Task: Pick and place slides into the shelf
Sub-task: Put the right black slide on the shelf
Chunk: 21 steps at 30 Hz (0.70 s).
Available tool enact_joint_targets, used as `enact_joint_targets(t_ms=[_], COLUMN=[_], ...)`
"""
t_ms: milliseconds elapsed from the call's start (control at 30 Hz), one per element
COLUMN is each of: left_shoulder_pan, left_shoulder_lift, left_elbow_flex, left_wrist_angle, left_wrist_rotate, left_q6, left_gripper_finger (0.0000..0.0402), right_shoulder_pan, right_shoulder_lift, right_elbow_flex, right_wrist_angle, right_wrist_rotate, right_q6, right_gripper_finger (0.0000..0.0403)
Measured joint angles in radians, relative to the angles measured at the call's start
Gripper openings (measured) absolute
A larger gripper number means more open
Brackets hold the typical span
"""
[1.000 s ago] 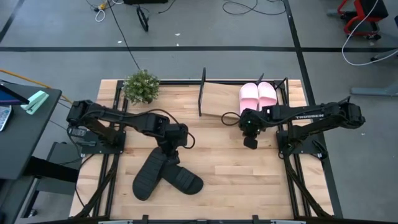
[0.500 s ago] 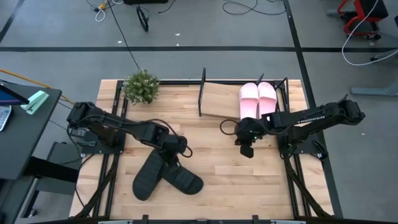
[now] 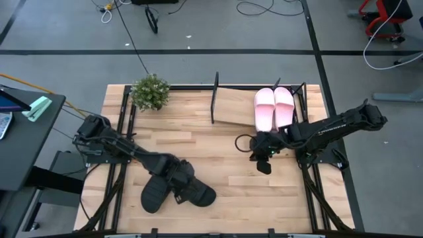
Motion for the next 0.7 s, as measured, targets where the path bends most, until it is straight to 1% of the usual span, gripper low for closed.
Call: enact_joint_targets(t_ms=[167,267,400,500,600,700], left_shoulder_pan=[-0.027,-0.045,-0.064,-0.079,-0.095,-0.112], left_shoulder_lift=[0.000,0.000,0.000,0.000,0.000,0.000], left_elbow_flex=[0.000,0.000,0.000,0.000,0.000,0.000], left_wrist_angle=[-0.020,-0.033,-0.056,-0.062,-0.062,-0.063], left_wrist_rotate=[-0.059,-0.105,-0.145,-0.186,-0.219,-0.260], left_q6=[0.000,0.003,0.006,0.007,0.008,0.009], left_gripper_finger=[0.0037,0.0035,0.0036,0.0040,0.0039,0.0034], right_shoulder_pan=[0.061,0.119,0.213,0.286,0.348,0.397], right_shoulder_lift=[0.013,0.055,0.150,0.245,0.342,0.429], right_elbow_flex=[0.000,0.000,0.000,0.000,0.000,0.000], right_wrist_angle=[0.039,0.116,0.311,0.468,0.596,0.709], right_wrist_rotate=[0.043,0.081,0.153,0.250,0.341,0.368], right_q6=[0.170,0.323,0.585,0.793,0.996,1.170], right_gripper_finger=[0.0053,0.0053,0.0054,0.0060,0.0076,0.0104])
